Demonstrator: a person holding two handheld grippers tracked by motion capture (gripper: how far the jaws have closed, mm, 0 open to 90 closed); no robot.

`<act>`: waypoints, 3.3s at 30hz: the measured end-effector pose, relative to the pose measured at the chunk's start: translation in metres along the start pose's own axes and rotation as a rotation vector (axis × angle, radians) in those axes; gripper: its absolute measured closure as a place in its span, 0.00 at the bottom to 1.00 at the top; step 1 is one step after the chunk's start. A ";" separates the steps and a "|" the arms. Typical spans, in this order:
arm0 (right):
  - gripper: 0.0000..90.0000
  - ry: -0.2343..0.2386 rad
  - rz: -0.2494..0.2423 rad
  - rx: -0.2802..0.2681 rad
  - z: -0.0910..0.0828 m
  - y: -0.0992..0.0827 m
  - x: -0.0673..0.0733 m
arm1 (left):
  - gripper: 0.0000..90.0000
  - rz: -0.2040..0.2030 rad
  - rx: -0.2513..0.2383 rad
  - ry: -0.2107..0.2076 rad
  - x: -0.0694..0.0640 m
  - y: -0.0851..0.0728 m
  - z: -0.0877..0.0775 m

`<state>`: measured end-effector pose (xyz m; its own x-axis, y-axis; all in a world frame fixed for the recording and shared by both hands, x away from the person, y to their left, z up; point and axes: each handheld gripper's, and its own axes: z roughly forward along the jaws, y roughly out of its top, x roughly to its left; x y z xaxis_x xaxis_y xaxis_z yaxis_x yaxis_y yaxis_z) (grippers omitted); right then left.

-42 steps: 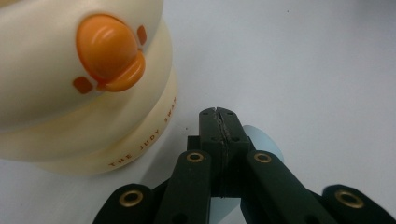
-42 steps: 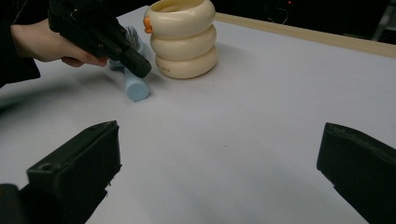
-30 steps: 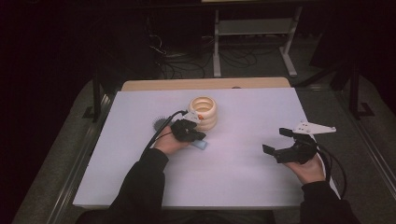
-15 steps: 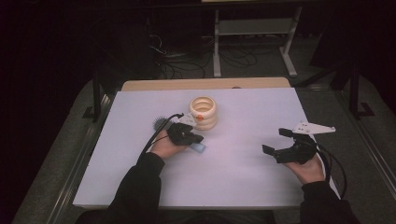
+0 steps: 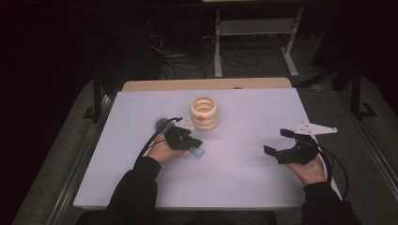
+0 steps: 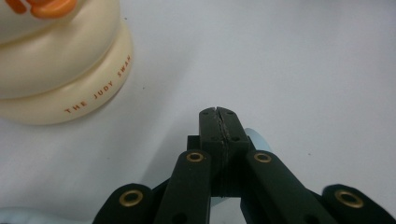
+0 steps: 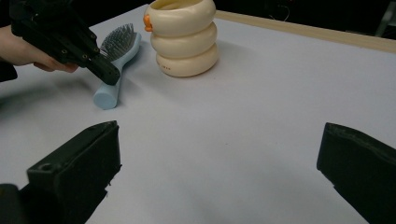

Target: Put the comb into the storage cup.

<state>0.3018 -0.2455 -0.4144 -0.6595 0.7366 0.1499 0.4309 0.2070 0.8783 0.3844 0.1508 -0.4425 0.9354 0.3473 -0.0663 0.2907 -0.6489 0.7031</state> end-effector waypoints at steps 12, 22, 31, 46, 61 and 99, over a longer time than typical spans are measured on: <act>0.00 0.000 0.002 0.000 0.000 0.000 0.000 | 1.00 0.008 0.023 -0.020 -0.007 -0.008 -0.009; 0.00 0.001 0.003 0.007 0.001 -0.001 0.000 | 1.00 0.006 0.025 -0.042 -0.012 -0.017 -0.018; 0.00 0.003 0.002 0.008 0.001 -0.001 0.001 | 1.00 0.013 0.026 -0.047 -0.016 -0.024 -0.024; 0.00 0.012 -0.012 0.010 0.001 0.000 0.003 | 1.00 0.025 0.079 -0.050 -0.021 -0.031 -0.024; 0.00 0.015 -0.018 0.011 0.000 0.000 0.004 | 1.00 0.005 0.149 -0.018 -0.017 -0.053 -0.042; 0.00 0.023 -0.034 0.031 0.002 0.000 0.006 | 1.00 -0.136 0.108 0.101 0.015 -0.105 -0.104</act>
<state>0.2992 -0.2396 -0.4150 -0.6878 0.7140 0.1312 0.4270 0.2518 0.8685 0.3465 0.2947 -0.4439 0.8624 0.4998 -0.0802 0.4383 -0.6581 0.6123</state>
